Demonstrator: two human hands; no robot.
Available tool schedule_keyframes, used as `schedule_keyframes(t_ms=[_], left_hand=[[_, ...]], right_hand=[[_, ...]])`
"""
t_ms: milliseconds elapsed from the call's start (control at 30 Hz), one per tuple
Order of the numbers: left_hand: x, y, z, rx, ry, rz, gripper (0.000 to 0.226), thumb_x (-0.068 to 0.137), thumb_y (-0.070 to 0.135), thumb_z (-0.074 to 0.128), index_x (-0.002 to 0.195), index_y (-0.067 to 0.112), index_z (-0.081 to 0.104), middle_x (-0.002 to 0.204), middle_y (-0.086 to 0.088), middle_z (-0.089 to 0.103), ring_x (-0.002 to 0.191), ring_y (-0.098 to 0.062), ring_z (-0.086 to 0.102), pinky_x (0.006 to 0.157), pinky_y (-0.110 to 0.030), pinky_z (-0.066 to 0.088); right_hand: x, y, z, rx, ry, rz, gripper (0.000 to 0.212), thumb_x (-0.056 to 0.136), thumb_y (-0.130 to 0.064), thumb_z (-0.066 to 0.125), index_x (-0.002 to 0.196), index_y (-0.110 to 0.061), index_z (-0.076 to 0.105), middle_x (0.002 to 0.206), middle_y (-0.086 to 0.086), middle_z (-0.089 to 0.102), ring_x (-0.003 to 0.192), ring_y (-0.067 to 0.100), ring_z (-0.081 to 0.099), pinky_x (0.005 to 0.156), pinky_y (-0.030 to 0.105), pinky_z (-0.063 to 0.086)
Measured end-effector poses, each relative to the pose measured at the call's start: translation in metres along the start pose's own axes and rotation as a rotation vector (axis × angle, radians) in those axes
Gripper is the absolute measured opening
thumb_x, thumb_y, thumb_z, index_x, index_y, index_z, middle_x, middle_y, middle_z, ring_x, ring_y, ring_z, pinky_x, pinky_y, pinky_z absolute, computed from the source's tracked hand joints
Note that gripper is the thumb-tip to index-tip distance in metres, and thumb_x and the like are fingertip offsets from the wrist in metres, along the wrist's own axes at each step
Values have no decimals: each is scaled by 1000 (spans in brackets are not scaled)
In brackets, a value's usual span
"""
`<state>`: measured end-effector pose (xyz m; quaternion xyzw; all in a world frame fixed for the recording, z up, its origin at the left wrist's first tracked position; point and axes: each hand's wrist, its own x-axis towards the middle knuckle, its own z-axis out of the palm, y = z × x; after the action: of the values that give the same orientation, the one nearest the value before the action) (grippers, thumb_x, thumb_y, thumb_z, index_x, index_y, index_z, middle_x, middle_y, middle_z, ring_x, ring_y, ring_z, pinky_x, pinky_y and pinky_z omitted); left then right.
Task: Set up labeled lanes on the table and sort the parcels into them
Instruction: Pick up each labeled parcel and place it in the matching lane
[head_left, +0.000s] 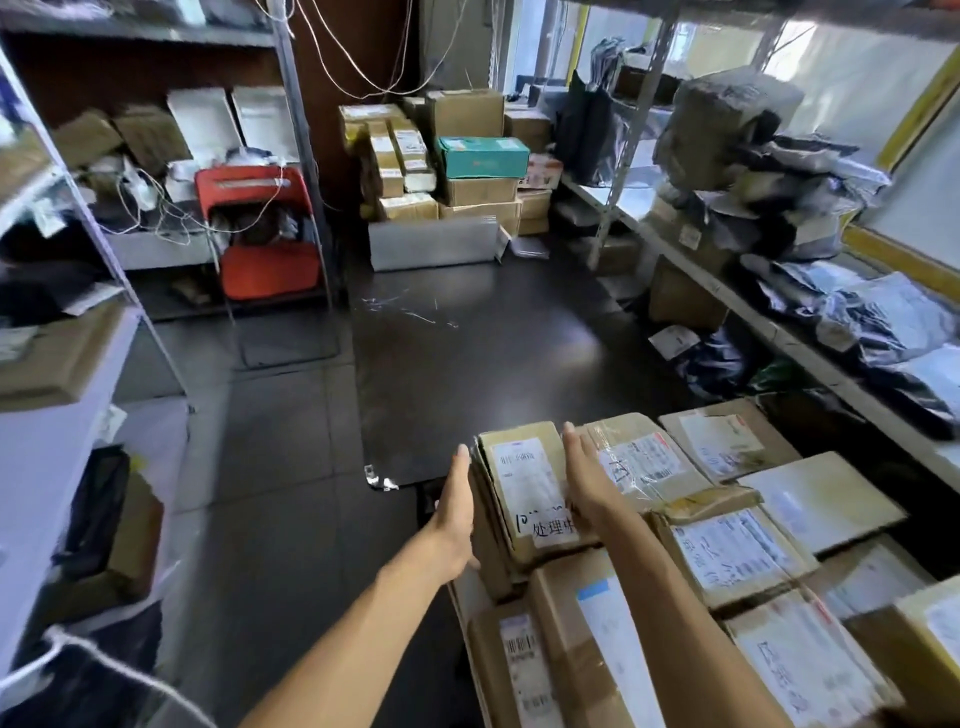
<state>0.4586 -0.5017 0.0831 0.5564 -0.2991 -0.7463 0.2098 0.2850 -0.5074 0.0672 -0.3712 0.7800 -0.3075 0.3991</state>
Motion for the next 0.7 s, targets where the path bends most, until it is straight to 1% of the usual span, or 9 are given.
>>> schedule_keyframes(t_ms=[67, 133, 233, 300, 367, 467, 567, 633, 700], left_hand=[[3, 5, 1, 6, -35, -35, 75, 94, 78, 14, 152, 38, 40, 156, -7, 42, 141, -40, 38, 108, -70, 23], [5, 8, 4, -10, -50, -51, 73, 93, 80, 14, 151, 44, 38, 165, -7, 28, 149, -43, 25, 108, -71, 22], [9, 12, 8, 34, -103, -10, 65, 92, 81, 11, 127, 51, 57, 146, -1, 51, 139, -40, 42, 114, -63, 29], [5, 16, 10, 37, -119, -6, 65, 95, 78, 10, 103, 43, 65, 112, 0, 64, 116, -35, 58, 108, -61, 37], [4, 22, 8, 58, -140, 3, 68, 95, 77, 11, 86, 39, 67, 92, 0, 66, 96, -32, 62, 97, -58, 44], [-3, 34, 6, 110, -163, 49, 69, 97, 74, 9, 84, 39, 67, 79, 5, 72, 84, -24, 67, 81, -44, 52], [-14, 51, 3, 198, -223, 132, 70, 101, 66, 1, 87, 38, 64, 63, 12, 73, 69, -9, 69, 66, -33, 51], [-20, 65, -1, 233, -264, 189, 68, 102, 64, 2, 86, 37, 63, 64, 13, 73, 73, -7, 65, 65, -32, 50], [-21, 77, -8, 264, -315, 228, 68, 103, 63, 3, 88, 37, 64, 77, 11, 71, 79, -8, 62, 68, -31, 49]], right_hand=[[24, 17, 7, 57, -53, 18, 120, 65, -107, 16, 149, -28, 48, 148, 7, 56, 139, 32, 50, 118, 55, 36], [36, 24, 13, 72, -91, 21, 117, 64, -108, 15, 139, -29, 59, 138, 6, 63, 132, 31, 57, 115, 56, 41], [25, 8, 11, 131, -124, 42, 114, 59, -110, 18, 117, -27, 70, 125, 9, 71, 120, 32, 65, 110, 58, 46], [-3, -14, 3, 184, -129, 68, 94, 77, -100, 19, 100, -25, 71, 114, 9, 75, 112, 29, 70, 107, 53, 50], [-22, -30, -4, 234, -106, 92, 77, 97, -81, 19, 89, -23, 70, 97, 7, 76, 98, 24, 73, 97, 42, 55], [-32, -34, -8, 318, -112, 82, 76, 103, -71, 19, 87, -20, 72, 85, 4, 77, 81, 17, 75, 77, 32, 54], [-44, -43, -6, 460, -85, 66, 76, 104, -70, 19, 94, -20, 75, 87, 3, 79, 80, 15, 76, 79, 33, 55], [-54, -53, -5, 500, -51, 51, 74, 104, -68, 18, 97, -22, 74, 85, -1, 79, 79, 12, 75, 78, 32, 55], [-68, -64, -2, 534, 4, 41, 70, 106, -66, 16, 98, -23, 72, 79, -7, 79, 75, 6, 75, 74, 29, 53]])
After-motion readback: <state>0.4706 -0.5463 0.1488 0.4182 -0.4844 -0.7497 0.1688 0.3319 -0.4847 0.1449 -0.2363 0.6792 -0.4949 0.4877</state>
